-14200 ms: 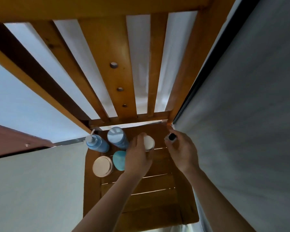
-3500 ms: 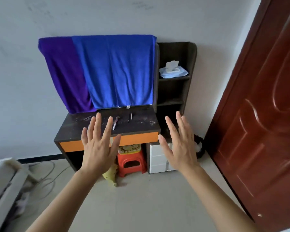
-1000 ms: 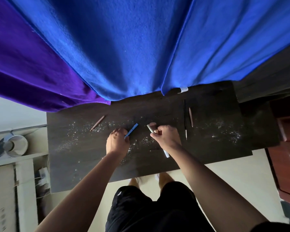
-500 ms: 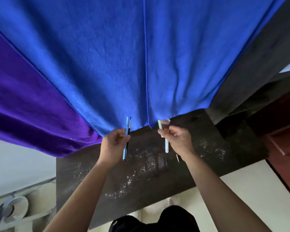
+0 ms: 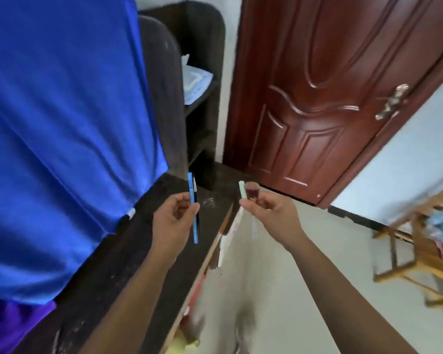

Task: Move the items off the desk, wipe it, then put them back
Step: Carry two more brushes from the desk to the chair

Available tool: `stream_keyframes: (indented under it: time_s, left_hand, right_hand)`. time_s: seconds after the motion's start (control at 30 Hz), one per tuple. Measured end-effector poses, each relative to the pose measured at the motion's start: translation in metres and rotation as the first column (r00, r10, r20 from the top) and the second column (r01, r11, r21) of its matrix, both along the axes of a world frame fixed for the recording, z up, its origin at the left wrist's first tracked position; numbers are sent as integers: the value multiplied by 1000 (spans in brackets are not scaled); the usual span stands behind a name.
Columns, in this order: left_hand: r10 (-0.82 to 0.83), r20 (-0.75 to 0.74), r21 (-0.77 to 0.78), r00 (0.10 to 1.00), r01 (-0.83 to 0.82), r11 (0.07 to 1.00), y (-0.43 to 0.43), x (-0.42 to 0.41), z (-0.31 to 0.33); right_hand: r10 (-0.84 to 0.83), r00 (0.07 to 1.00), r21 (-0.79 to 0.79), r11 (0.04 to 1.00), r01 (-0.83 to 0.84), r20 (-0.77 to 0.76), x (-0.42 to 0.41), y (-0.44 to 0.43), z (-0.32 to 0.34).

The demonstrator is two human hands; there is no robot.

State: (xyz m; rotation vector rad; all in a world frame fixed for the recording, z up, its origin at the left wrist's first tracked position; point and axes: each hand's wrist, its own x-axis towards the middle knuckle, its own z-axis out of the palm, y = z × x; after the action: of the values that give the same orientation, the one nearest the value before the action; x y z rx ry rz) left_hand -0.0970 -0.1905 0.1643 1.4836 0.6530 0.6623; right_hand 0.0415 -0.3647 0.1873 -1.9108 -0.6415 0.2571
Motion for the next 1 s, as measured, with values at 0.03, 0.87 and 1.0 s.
stream_keyframes:
  time_s: [0.03, 0.87, 1.0]
  left_hand:
    - [-58, -7, 36, 998, 59, 998, -18, 14, 5]
    - [-732, -104, 295, 673, 724, 623, -636, 295, 41]
    - [-742, -109, 338, 661, 727, 598, -668, 345, 34]
  right_hand:
    - [-56, 998, 23, 998, 55, 11, 7, -26, 6]
    - [-740, 647, 169, 624, 763, -187, 135, -684, 1]
    - [-762, 620, 167, 598, 784, -186, 184, -723, -8]
